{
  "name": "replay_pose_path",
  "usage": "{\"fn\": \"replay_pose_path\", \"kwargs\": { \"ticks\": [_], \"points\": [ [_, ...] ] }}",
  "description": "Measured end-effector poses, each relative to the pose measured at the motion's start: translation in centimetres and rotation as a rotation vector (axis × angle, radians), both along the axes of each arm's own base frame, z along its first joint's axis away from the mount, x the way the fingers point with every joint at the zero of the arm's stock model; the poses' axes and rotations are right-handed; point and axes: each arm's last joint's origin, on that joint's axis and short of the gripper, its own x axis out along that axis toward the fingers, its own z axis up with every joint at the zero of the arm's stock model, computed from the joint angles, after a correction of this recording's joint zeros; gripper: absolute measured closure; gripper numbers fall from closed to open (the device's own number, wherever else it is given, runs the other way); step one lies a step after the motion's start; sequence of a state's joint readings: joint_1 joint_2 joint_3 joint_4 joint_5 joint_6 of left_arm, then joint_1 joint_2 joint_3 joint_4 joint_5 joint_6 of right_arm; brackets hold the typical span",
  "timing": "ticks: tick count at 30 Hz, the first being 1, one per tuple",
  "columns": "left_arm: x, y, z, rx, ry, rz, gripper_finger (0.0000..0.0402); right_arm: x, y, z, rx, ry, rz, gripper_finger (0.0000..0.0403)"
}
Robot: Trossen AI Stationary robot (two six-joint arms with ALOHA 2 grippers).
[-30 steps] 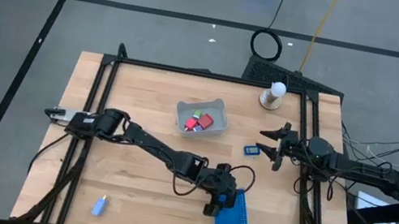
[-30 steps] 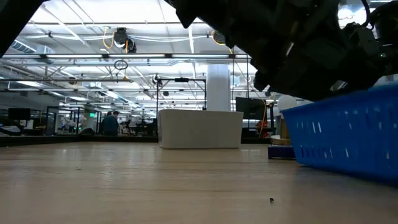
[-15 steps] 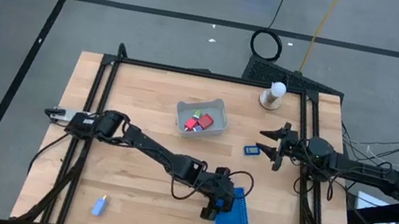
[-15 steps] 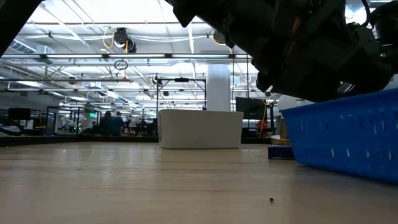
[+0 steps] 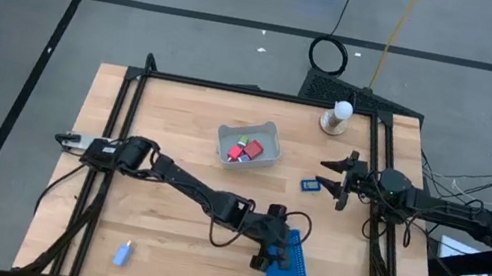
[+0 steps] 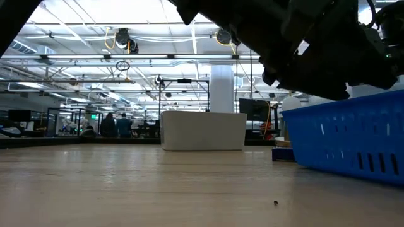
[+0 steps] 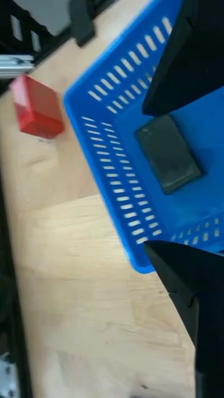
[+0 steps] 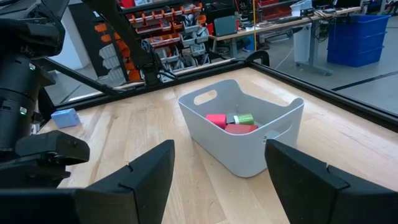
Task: Pick & Place Office items
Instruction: Put the blue charger adapter into the gray bin
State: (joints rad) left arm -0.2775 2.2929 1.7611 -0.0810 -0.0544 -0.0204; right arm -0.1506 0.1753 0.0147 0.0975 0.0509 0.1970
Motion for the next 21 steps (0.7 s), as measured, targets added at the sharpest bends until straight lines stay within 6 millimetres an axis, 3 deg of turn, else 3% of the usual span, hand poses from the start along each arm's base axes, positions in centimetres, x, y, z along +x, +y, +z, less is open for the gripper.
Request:
{"fn": "replay_pose_path", "kwargs": {
  "ticks": [4,11,21],
  "points": [
    [0.0,0.0,1.2,-0.014,-0.049,0.001,0.0054,0.0,0.0,0.0,0.0,0.0,-0.001,0.016],
    [-1.0,1.2,5.4,0.022,-0.097,0.055,0.0053,0.0,0.0,0.0,0.0,0.0,0.0,0.016],
    [-3.9,3.4,9.3,0.024,0.05,0.102,0.0053,0.0,0.0,0.0,0.0,-0.002,0.0,0.016]
  ]
}}
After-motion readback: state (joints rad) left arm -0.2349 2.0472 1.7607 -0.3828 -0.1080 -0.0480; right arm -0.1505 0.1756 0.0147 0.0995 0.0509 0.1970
